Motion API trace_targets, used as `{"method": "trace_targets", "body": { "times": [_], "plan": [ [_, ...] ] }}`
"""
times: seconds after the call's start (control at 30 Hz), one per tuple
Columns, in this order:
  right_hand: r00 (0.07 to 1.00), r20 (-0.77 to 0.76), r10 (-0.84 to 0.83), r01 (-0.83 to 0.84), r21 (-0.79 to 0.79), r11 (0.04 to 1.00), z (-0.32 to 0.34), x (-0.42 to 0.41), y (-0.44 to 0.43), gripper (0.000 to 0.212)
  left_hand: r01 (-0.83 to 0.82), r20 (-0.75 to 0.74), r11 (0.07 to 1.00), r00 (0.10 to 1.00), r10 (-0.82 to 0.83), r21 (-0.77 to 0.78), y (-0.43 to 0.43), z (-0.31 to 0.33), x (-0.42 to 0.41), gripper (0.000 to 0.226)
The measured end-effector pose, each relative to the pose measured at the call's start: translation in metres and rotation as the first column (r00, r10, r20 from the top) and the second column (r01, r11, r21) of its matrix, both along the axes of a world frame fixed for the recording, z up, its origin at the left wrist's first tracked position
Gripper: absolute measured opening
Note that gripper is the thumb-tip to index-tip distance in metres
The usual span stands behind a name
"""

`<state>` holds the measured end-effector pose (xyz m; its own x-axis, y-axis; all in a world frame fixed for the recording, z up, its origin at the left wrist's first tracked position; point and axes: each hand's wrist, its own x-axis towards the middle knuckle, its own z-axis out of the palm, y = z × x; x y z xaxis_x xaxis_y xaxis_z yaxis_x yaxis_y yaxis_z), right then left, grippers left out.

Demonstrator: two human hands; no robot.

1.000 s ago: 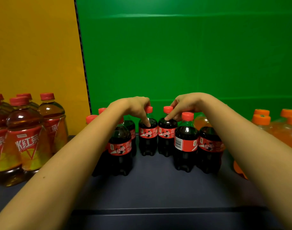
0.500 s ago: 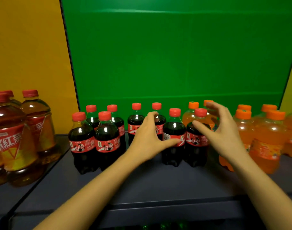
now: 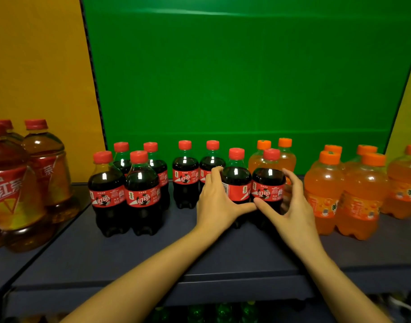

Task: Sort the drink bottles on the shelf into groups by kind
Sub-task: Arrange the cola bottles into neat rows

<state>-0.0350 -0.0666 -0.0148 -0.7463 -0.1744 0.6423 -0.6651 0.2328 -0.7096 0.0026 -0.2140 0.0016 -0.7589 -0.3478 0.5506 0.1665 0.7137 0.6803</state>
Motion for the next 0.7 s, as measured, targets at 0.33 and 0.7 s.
{"method": "trace_targets", "body": {
  "times": [0.33,0.7],
  "plan": [
    [0.934,0.202,0.296,-0.294,-0.038,0.955,0.003,0.002,-0.005,0.066,0.164,-0.002,0.972,0.986,-0.166,0.169,-0.035,-0.001,0.031,0.073],
    [0.804,0.31,0.507,-0.526,-0.024,0.85,0.007,0.002,-0.042,0.055,0.262,0.034,0.931,0.96,-0.279,0.253,-0.077,-0.005,0.072,0.065]
  ]
}}
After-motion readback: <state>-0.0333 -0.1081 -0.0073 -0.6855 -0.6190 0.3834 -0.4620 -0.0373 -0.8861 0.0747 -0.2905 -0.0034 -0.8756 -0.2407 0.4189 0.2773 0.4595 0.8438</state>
